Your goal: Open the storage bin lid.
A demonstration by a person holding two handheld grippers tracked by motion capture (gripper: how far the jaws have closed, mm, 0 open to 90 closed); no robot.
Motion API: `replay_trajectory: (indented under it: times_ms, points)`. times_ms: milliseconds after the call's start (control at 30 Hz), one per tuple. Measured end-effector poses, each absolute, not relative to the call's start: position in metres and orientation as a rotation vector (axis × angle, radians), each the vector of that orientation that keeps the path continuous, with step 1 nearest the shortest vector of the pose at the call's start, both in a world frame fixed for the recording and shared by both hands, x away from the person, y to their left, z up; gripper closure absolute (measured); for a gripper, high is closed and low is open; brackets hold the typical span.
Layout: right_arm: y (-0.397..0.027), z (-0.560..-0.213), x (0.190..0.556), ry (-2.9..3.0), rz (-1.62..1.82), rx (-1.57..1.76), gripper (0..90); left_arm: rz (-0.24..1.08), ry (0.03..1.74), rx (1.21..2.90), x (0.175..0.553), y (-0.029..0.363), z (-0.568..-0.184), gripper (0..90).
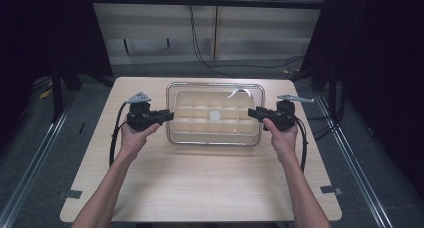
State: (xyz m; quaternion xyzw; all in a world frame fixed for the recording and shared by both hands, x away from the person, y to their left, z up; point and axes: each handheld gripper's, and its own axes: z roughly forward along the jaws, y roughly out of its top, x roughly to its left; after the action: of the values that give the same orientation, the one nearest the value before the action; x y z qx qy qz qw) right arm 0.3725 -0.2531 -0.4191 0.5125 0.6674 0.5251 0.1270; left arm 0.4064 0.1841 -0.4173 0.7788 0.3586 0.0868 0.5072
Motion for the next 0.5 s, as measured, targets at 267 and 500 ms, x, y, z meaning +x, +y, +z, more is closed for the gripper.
replay_trajectory:
  times_ms: [267, 500]
  points:
    - [-0.2559, -0.4191, 0.3675, 1.927, 1.580, 1.492, 58.2, 0.216, 0.871, 1.868, 0.4032, 0.1856, -0.4155, 73.3]
    - [-0.2532, -0.4187, 0.3655, 1.927, 1.584, 1.479, 58.2, 0.221, 0.867, 1.863, 0.4015, 0.1884, -0.4135, 74.0]
